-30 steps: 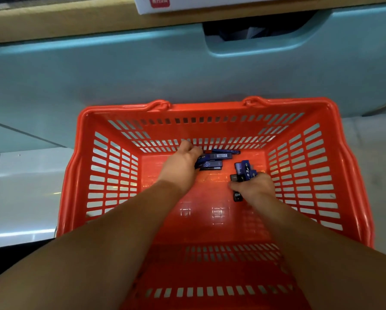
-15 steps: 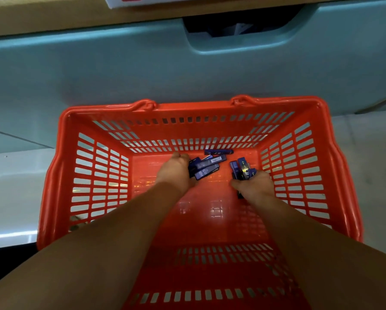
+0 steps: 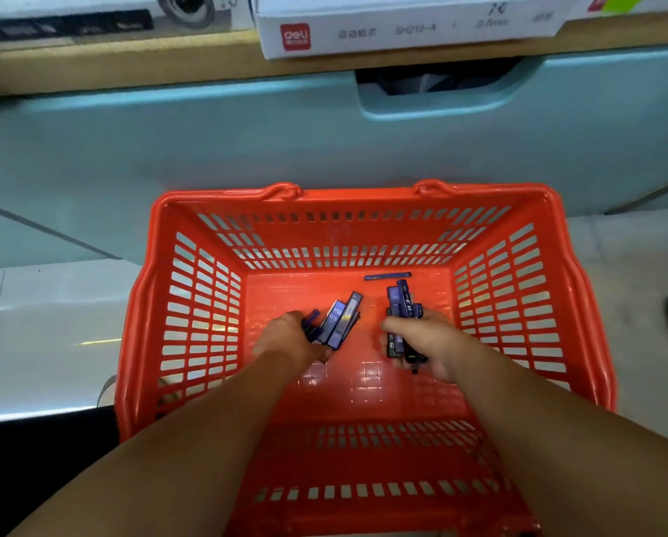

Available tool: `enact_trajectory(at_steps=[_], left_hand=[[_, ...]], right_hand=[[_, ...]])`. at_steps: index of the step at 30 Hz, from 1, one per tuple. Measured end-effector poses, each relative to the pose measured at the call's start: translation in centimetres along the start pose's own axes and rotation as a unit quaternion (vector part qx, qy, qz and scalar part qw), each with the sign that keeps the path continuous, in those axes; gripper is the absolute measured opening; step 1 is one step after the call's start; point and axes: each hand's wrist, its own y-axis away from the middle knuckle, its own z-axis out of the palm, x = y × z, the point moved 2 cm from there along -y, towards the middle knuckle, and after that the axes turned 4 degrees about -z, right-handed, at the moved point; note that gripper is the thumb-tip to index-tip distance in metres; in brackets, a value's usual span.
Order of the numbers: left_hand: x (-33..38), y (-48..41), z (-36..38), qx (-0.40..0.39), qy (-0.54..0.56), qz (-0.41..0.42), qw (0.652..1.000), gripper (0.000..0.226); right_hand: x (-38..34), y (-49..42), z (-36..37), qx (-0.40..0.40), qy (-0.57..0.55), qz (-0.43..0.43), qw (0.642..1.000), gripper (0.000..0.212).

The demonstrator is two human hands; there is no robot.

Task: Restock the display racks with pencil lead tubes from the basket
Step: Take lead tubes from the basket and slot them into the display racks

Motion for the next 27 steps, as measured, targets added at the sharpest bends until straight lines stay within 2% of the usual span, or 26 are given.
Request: enact_trajectory(at_steps=[3,6,9,12,18,23,27], left_hand=[[-0.6,0.5,-0.7,0.007,-0.025,0.019,0.999,0.025],[-1.1,0.7,-1.1,0.014,0.006,0.026,1.000,0.011],[-1.4,1.1,-1.3,0.020,0.037,0.036,0.998,0.018],[-1.6,1.1,-1.3,0.044,0.051,0.034,0.997,0.014],[-0.4,0.6,-0.4,0.073,0.007,0.061,0.995,0.047],[1.4,-0.3,-0.3,0.078,-0.057,0.102,0.990,0.031],[2.2,-0.7,-0.5,0.027,-0.040,0.048,0.998,0.026]], right_hand=[[-0.8,0.8,0.9,-0.013,-0.042,0.008,0.999,0.009],[-1.2,1.4,1.8,-0.006,-0.044,0.011,0.999,0.001],[-1.0,1.8,2.4,-0.003,-0.036,0.017,0.999,0.016],[-0.8,1.9,3.0,0.007,-0.020,0.013,1.000,0.030],[-0.5,0.7,2.8,0.038,-0.002,0.001,0.999,0.019],[-0.1,-0.8,1.8,0.037,-0.013,0.012,0.999,0.018],[0.2,-0.9,1.3,0.036,-0.015,0.026,0.999,0.023]])
